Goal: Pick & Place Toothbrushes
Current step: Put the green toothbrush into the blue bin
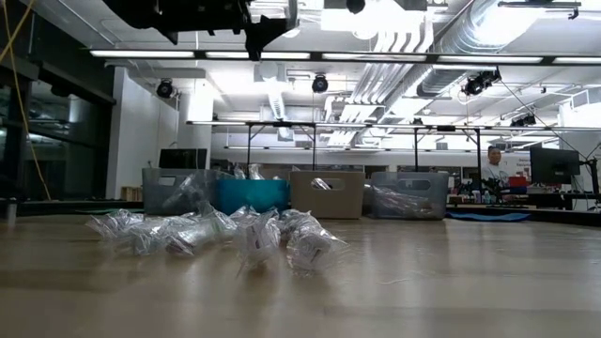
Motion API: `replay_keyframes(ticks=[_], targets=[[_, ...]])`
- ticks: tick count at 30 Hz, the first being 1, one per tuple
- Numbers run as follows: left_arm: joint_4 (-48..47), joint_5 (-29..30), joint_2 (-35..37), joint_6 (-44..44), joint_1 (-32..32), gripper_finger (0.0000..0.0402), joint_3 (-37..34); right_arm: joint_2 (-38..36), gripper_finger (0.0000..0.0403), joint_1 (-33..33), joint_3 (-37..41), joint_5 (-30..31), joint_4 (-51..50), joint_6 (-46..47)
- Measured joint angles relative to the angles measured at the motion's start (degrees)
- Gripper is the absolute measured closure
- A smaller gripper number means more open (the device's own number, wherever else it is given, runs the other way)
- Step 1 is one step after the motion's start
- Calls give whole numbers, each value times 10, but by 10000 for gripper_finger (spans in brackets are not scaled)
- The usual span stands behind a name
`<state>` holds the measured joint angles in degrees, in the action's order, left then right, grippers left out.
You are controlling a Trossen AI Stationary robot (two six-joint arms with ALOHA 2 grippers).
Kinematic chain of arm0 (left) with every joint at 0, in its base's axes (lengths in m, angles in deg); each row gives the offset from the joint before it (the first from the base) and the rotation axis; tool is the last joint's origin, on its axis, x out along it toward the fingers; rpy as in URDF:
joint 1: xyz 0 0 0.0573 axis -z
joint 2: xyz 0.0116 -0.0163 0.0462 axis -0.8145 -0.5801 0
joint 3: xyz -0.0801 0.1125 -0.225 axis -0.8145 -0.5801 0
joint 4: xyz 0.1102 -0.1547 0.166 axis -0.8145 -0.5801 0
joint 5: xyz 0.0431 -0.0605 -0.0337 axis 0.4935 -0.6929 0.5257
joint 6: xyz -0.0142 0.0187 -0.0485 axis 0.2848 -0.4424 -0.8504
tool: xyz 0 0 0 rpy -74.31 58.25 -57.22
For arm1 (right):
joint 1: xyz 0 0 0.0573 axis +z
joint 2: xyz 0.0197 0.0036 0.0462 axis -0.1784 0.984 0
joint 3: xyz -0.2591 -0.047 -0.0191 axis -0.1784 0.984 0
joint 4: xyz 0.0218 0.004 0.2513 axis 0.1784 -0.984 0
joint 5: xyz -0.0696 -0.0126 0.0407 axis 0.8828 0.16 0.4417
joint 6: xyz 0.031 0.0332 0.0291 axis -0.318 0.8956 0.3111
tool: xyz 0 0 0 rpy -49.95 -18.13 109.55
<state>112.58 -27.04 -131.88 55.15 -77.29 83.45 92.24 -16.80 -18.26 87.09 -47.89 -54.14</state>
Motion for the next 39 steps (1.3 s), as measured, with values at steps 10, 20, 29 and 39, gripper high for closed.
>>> replay_keyframes(ticks=[10, 20, 29, 39], targets=[[4, -2, 0, 0, -1, 113, 0, 7, 387, 10, 1, -6, -13, 1], [3, -10, 0, -14, -1, 234, 0, 6, 387, 9, 1, 6, -18, 14], [-2, -14, 0, -5, -2, 386, 0, 6, 386, 10, 1, 2, -23, 16], [-1, -23, 0, 1, -1, 389, 0, 5, 312, 17, 1, 8, -25, 54]])
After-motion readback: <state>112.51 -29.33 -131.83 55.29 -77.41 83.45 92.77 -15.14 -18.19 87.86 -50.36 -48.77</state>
